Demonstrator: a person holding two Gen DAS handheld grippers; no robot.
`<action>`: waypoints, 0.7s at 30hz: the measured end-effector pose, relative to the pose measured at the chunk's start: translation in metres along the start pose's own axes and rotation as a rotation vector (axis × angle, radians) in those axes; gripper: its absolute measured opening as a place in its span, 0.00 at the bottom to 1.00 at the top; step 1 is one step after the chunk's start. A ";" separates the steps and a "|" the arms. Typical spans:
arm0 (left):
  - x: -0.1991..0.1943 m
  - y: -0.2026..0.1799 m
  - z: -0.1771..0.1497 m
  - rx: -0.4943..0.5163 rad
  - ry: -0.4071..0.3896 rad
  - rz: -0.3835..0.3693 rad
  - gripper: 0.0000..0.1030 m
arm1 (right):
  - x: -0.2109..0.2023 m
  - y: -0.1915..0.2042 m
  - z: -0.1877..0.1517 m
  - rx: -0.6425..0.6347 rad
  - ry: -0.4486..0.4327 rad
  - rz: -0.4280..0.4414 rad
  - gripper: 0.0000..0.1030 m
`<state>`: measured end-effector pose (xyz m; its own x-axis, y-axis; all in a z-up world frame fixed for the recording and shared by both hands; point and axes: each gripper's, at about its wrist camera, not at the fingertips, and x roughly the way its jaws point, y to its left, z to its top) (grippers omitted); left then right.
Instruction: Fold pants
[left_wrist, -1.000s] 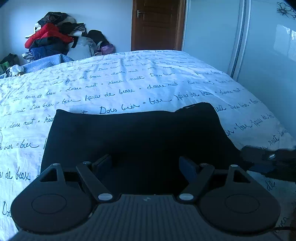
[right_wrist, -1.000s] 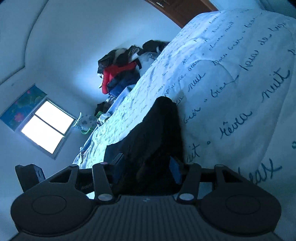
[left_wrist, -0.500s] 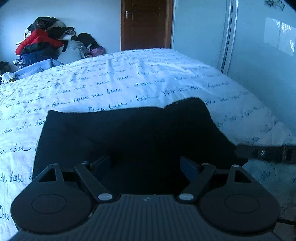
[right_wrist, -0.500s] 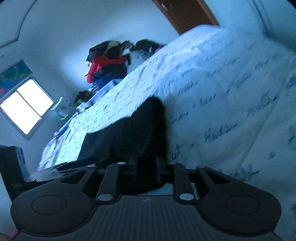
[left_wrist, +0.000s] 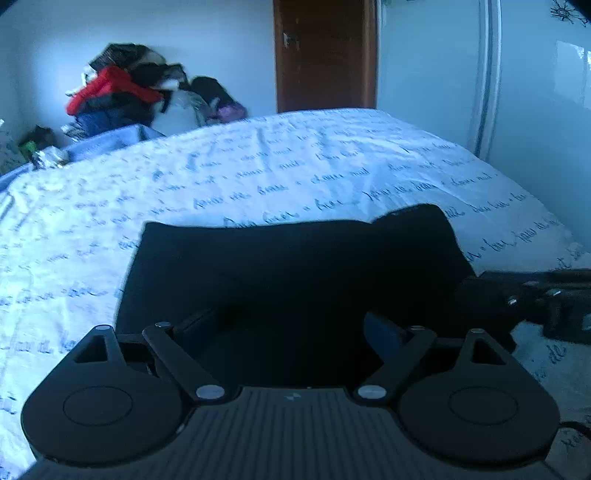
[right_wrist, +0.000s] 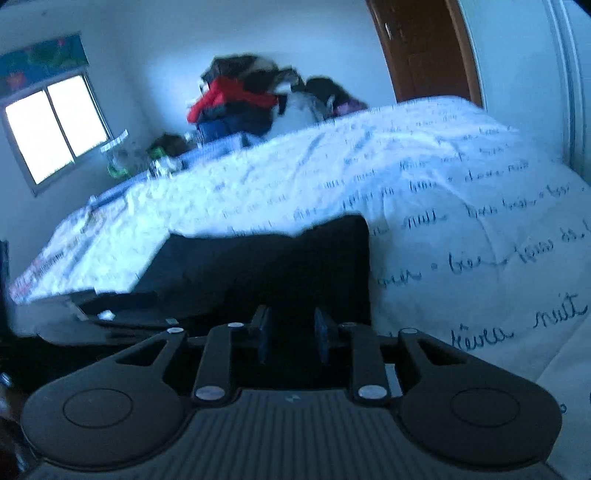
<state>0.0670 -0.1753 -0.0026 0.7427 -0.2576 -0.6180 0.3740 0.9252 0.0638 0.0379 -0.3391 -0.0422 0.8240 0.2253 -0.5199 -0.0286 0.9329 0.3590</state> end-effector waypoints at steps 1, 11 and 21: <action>-0.001 0.001 0.001 -0.003 -0.002 0.007 0.86 | -0.002 0.003 0.001 -0.008 -0.011 -0.001 0.33; -0.007 0.008 -0.002 -0.009 0.012 0.018 0.87 | 0.012 0.028 -0.006 -0.214 0.046 -0.128 0.44; -0.013 0.022 0.003 -0.032 -0.006 0.053 0.87 | 0.005 0.020 0.007 -0.179 0.020 -0.128 0.45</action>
<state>0.0672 -0.1528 0.0087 0.7643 -0.2095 -0.6098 0.3164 0.9459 0.0715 0.0459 -0.3212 -0.0319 0.8163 0.1059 -0.5679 -0.0264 0.9889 0.1465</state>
